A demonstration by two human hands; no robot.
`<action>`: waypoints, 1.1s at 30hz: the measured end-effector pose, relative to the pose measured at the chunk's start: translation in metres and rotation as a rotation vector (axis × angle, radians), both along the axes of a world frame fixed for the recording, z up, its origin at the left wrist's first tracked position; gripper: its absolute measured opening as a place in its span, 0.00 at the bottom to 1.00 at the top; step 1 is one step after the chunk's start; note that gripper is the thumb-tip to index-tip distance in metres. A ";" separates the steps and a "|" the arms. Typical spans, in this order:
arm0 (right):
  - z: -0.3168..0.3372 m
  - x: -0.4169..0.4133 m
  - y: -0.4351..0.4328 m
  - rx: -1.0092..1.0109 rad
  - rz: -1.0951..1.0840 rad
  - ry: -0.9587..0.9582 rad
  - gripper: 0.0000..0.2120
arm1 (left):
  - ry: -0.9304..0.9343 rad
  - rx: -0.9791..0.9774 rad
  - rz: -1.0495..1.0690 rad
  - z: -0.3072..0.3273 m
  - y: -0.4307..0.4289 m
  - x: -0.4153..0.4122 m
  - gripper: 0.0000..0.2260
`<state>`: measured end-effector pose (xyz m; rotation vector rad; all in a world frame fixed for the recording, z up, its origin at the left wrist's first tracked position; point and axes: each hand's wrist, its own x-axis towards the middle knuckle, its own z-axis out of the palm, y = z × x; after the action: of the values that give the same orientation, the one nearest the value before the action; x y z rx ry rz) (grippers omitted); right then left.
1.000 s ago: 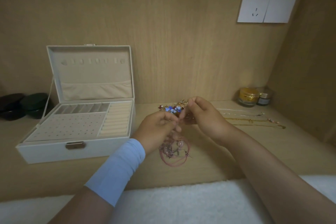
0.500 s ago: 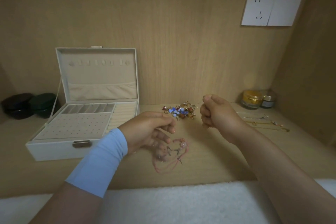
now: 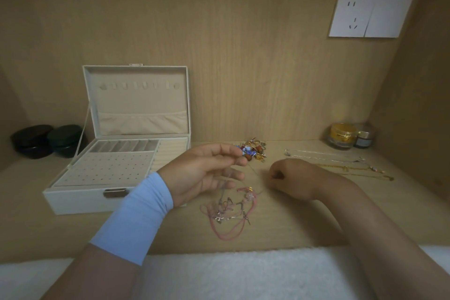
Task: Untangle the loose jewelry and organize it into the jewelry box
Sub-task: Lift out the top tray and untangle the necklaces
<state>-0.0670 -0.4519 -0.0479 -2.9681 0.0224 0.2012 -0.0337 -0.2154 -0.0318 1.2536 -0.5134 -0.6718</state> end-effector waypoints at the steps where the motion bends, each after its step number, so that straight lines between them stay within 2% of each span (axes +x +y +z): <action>1: 0.000 0.001 -0.001 -0.025 0.000 -0.036 0.09 | 0.001 -0.011 -0.003 0.000 -0.002 -0.001 0.12; 2: 0.001 0.001 0.000 0.002 -0.003 -0.110 0.05 | 0.001 -0.014 -0.009 -0.001 -0.004 -0.002 0.12; 3: 0.002 0.002 0.003 0.116 -0.009 -0.196 0.06 | -0.007 -0.010 -0.013 -0.002 -0.006 -0.003 0.10; 4: 0.004 0.001 0.009 0.336 -0.013 -0.250 0.13 | -0.018 -0.001 -0.017 -0.003 -0.008 -0.003 0.09; 6: 0.008 0.000 0.022 0.943 0.030 -0.144 0.24 | -0.036 0.015 -0.021 -0.005 -0.010 -0.003 0.08; 7: 0.007 -0.001 0.027 1.128 0.085 -0.047 0.25 | -0.040 0.019 -0.018 -0.006 -0.011 -0.003 0.08; 8: 0.007 -0.003 0.032 1.202 0.166 0.041 0.22 | -0.041 0.022 -0.011 -0.006 -0.011 -0.002 0.08; 10: 0.008 -0.008 0.035 1.124 0.261 0.121 0.10 | -0.043 0.042 0.011 -0.006 -0.010 -0.002 0.07; 13: 0.008 -0.007 0.027 0.966 0.197 0.054 0.05 | -0.078 0.119 0.040 -0.005 -0.008 -0.002 0.07; 16: 0.009 -0.007 0.020 0.930 0.144 -0.035 0.08 | -0.114 0.229 0.051 -0.006 -0.007 -0.003 0.07; 20: 0.010 -0.004 0.015 1.004 0.073 -0.023 0.09 | -0.146 0.318 0.014 -0.010 -0.007 -0.002 0.07; 25: 0.010 -0.004 0.018 0.978 0.131 -0.080 0.09 | -0.365 0.369 0.234 -0.016 -0.017 0.003 0.09; 27: 0.009 -0.003 0.020 0.981 0.148 -0.120 0.08 | -0.371 0.375 0.209 -0.016 -0.022 0.001 0.11; 30: 0.009 -0.002 0.022 1.012 0.166 -0.172 0.04 | -0.325 0.383 0.191 -0.017 -0.027 -0.002 0.07; 33: 0.009 -0.001 0.022 1.013 0.171 -0.195 0.04 | -0.396 0.419 0.285 -0.017 -0.024 0.002 0.04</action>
<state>-0.0678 -0.4304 -0.0392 -1.9619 -0.2728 -0.0567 -0.0318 -0.2392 -0.0488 1.8334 -0.5170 -0.2922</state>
